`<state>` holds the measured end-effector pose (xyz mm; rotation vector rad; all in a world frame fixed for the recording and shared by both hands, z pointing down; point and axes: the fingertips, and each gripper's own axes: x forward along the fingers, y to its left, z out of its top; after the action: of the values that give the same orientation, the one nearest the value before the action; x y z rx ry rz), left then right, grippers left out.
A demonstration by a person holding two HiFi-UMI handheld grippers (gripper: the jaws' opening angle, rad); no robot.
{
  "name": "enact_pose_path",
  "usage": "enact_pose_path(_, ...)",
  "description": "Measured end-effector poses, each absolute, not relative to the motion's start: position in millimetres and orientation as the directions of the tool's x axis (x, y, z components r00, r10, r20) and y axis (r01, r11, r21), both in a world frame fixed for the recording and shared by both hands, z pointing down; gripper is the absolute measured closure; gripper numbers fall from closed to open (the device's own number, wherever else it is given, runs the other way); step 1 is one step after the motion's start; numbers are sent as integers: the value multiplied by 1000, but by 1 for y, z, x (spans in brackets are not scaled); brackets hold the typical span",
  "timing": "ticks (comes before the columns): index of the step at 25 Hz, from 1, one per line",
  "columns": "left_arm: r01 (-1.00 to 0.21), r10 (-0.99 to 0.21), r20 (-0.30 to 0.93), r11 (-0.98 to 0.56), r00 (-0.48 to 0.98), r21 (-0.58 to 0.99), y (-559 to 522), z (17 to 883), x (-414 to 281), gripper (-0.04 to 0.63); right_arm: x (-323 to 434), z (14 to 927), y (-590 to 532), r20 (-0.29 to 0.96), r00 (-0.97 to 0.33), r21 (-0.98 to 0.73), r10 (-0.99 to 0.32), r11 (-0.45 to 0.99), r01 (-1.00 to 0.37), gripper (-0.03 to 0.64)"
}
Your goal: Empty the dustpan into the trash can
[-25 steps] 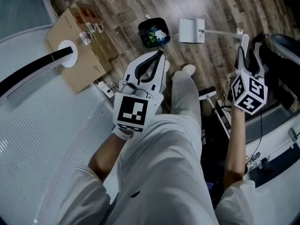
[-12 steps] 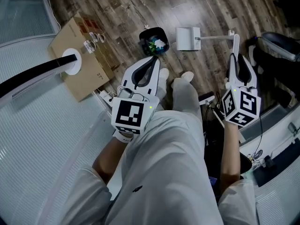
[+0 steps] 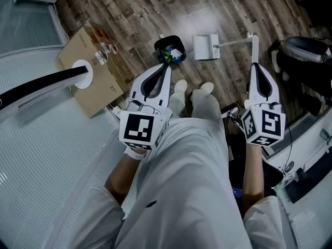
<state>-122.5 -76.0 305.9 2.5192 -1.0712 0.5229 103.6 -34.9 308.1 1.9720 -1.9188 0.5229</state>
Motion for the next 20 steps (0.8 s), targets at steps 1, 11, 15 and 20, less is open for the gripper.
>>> enact_pose_path(1,-738,-610,458,-653,647,172,-75,302,-123,589,101,303,-33,475,12,-16,-880,-22,-1000,604)
enact_pose_path(11,-718,-617,415,-681,668,144,-53,269,-125,589,84,247,1,363,-56,13,-930,66,-998,604)
enact_pose_path(15,-707,-617,395,-695,680,131,-48,258,-125,589,78,235,15,349,-84,33,-933,102,-994,604)
enact_pose_path(20,-691,-614,370,-713,697,119,-43,244,-123,589,71,232,34,349,-121,52,-929,148,-988,604)
